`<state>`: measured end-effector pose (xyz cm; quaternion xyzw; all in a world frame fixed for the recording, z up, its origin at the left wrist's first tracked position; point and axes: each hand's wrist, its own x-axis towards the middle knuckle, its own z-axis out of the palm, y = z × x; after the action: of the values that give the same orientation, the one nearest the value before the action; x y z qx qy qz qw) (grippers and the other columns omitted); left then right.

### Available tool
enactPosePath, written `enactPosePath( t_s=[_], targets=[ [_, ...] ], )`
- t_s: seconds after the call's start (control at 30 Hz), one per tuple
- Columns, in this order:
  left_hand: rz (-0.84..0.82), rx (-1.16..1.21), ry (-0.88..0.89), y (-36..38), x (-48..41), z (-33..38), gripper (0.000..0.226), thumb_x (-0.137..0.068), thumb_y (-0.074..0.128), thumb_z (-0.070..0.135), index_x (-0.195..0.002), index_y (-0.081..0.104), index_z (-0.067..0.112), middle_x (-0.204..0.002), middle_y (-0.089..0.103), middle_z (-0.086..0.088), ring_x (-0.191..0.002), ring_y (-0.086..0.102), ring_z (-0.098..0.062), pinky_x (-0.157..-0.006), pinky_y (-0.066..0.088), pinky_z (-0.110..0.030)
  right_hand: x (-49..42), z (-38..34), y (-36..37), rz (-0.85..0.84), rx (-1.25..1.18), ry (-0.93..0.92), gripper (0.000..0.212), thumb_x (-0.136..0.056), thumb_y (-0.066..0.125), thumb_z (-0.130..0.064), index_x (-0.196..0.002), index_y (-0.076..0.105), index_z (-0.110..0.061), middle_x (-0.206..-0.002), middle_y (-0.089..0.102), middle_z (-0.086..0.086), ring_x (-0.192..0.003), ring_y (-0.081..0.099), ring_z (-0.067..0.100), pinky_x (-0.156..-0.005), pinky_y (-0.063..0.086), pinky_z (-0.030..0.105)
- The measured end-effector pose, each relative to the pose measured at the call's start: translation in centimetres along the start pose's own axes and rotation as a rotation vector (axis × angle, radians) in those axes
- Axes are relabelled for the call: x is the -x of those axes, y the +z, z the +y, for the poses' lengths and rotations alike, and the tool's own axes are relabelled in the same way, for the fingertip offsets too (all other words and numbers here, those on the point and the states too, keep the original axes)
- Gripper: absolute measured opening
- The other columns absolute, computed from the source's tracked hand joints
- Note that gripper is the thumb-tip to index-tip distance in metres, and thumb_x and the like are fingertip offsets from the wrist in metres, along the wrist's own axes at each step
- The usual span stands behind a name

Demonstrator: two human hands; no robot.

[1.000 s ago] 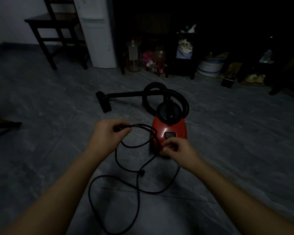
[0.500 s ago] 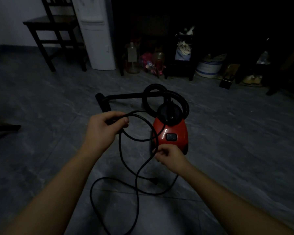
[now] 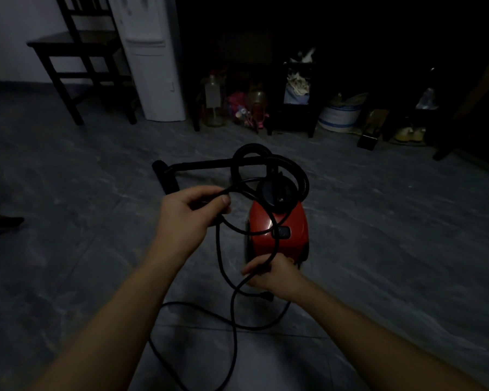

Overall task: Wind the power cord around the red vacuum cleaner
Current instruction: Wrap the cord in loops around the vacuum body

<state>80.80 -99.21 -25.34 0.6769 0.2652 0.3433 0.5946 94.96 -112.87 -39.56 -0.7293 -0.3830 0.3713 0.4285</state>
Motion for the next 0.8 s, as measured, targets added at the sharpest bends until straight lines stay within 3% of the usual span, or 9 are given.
enactPosePath(
  t_s=[0.23, 0.37, 0.5, 0.63, 0.8],
  targets=[
    [0.005, 0.04, -0.027, 0.7, -0.1, -0.4, 0.009, -0.086, 0.072, 0.008, -0.091, 0.077, 0.015, -0.082, 0.078, -0.006, -0.081, 0.076, -0.019, -0.071, 0.063, -0.029, 0.1, 0.7, 0.2, -0.076, -0.009, -0.01, 0.021, -0.081, 0.079, -0.009, -0.102, 0.076, -0.006, -0.092, 0.074, -0.005, -0.084, 0.069, -0.001, -0.081, 0.056, 0.016],
    [0.004, 0.05, -0.037, 1.2, -0.2, -0.5, 0.01, -0.087, 0.071, 0.008, -0.096, 0.076, 0.009, -0.082, 0.078, -0.008, -0.081, 0.076, -0.019, -0.071, 0.063, -0.03, 0.0, 1.0, 0.4, -0.056, 0.01, -0.033, 0.022, -0.082, 0.078, -0.008, -0.103, 0.076, -0.002, -0.103, 0.076, 0.012, -0.096, 0.072, 0.017, -0.088, 0.059, 0.029],
    [-0.002, 0.049, -0.04, 1.4, -0.1, -0.7, 0.009, -0.088, 0.071, 0.009, -0.094, 0.076, 0.012, -0.082, 0.078, -0.007, -0.082, 0.076, -0.018, -0.071, 0.063, -0.03, -0.2, 1.2, 0.6, -0.062, 0.021, -0.036, 0.024, -0.082, 0.077, -0.004, -0.106, 0.075, -0.002, -0.106, 0.075, 0.014, -0.094, 0.07, 0.014, -0.084, 0.057, 0.025],
    [0.003, 0.055, -0.027, 1.1, -0.3, -0.8, 0.008, -0.088, 0.071, 0.01, -0.092, 0.076, 0.015, -0.082, 0.078, -0.006, -0.082, 0.076, -0.019, -0.071, 0.063, -0.031, -0.1, 1.2, 0.5, -0.109, 0.023, -0.026, 0.023, -0.083, 0.076, -0.006, -0.106, 0.075, -0.004, -0.109, 0.075, 0.011, -0.102, 0.071, 0.019, -0.09, 0.058, 0.03],
    [0.039, 0.088, -0.028, 0.4, -0.9, -0.9, 0.009, -0.087, 0.072, 0.01, -0.093, 0.076, 0.014, -0.084, 0.078, -0.007, -0.082, 0.077, -0.02, -0.067, 0.061, -0.027, 0.1, 0.9, 0.5, -0.159, 0.059, 0.009, 0.017, -0.085, 0.075, -0.009, -0.1, 0.075, -0.003, -0.092, 0.074, 0.003, -0.084, 0.066, 0.007, -0.075, 0.054, 0.018]
  ],
)
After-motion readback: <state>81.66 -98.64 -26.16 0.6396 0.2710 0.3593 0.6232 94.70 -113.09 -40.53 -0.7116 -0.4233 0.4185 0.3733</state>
